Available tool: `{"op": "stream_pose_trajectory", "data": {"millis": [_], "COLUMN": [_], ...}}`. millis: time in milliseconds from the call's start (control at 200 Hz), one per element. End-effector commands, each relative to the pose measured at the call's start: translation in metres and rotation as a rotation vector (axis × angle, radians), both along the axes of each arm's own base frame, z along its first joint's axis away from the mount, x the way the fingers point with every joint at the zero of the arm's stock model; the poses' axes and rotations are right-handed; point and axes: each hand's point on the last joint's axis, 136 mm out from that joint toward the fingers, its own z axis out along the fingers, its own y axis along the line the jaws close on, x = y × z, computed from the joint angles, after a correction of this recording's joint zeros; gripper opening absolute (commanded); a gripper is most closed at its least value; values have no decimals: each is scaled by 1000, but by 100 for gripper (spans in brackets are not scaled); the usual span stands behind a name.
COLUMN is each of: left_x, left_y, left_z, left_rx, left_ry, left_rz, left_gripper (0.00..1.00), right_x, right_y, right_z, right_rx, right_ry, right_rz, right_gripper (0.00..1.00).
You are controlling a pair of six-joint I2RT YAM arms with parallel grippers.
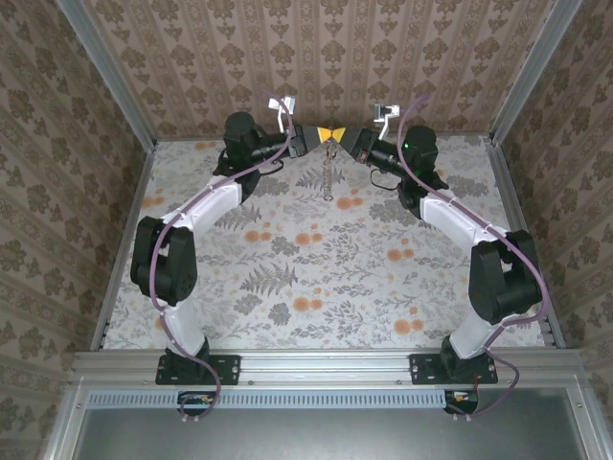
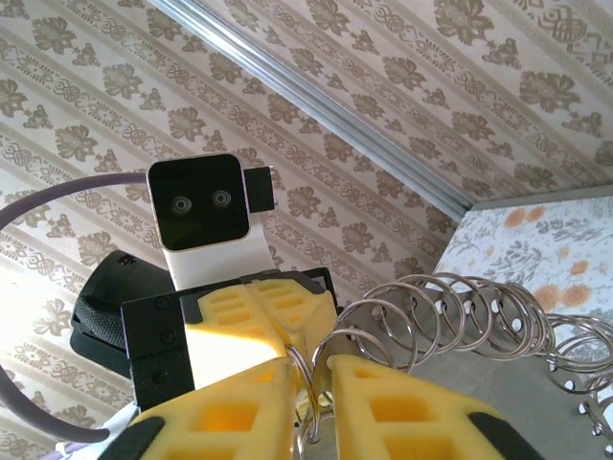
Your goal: Put the keys on the keyring
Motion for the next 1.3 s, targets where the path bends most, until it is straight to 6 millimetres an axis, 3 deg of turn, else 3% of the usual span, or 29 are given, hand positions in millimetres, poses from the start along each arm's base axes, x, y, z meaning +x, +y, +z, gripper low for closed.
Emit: {"op": "stream_pose_trajectory", "data": {"millis": [0,95,260,480,590,715,915,1290], "left_x": [-17,-16,-20,-27,-29,-32,-22,-21], "left_y": [5,5,4,10,16,19,20,16], "left_z": [32,31,34,37,34,34,23,10], "left_rx": [-37,-36,-26,32,104,140,115,121], "left_ry": [-113,-109,-122,-146,-161,-175,-116,-112], "left_rz": [-7,-5,-28,8,53,65,-10,-70], "left_gripper": [0,0,0,48,60,60,36,34], "right_x": [-3,-4,-2,2,0,-3,-13,-21], "right_y": [5,5,1,-7,-7,-7,1,5], "right_z": [17,18,15,9,6,2,0,-7], "right_rx": [18,16,-18,-73,-113,-145,-176,-197], "right_ry": [-60,-62,-62,-71,-86,-96,-127,-134], "right_rz": [33,39,42,92,123,166,280,362], "right_gripper": [11,0,0,0,0,0,0,0]}}
